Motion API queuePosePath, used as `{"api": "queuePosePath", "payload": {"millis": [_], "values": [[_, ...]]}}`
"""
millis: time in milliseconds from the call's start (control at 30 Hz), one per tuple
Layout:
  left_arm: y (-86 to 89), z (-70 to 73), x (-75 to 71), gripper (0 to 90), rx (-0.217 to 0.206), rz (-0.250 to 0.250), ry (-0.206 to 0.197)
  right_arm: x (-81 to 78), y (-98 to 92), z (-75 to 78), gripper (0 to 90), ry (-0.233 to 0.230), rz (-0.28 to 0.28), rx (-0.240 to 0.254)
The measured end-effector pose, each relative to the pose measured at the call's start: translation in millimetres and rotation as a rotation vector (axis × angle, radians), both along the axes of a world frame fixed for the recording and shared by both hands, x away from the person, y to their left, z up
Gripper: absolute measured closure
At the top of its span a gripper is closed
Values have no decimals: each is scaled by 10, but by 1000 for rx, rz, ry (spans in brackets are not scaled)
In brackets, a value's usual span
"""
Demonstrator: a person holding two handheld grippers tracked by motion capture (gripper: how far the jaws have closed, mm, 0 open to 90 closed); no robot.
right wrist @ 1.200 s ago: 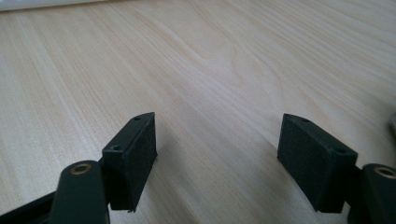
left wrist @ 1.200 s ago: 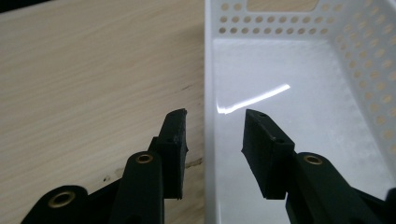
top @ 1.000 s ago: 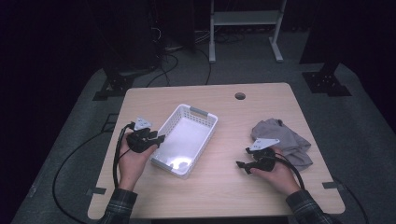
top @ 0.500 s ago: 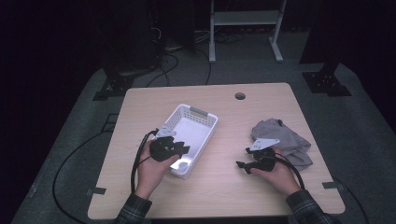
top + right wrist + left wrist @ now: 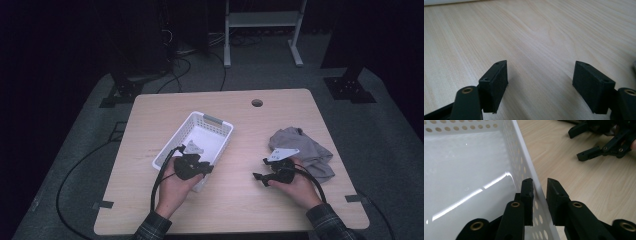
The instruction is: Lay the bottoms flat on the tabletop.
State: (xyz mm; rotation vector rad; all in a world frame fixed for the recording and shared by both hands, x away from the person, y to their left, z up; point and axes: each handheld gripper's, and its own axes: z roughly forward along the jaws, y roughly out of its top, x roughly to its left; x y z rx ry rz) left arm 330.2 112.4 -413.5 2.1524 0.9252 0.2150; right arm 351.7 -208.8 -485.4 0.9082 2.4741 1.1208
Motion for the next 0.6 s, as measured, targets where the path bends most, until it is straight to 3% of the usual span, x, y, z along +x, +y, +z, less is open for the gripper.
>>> {"api": "queuePosePath", "payload": {"millis": [500, 600], "values": [[143, 10, 67, 821, 41, 52, -19, -1, 1, 0, 270, 0, -2, 0], [150, -26, 85, 812, 98, 61, -24, 0, 1, 0, 270, -1, -1, 0]]}}
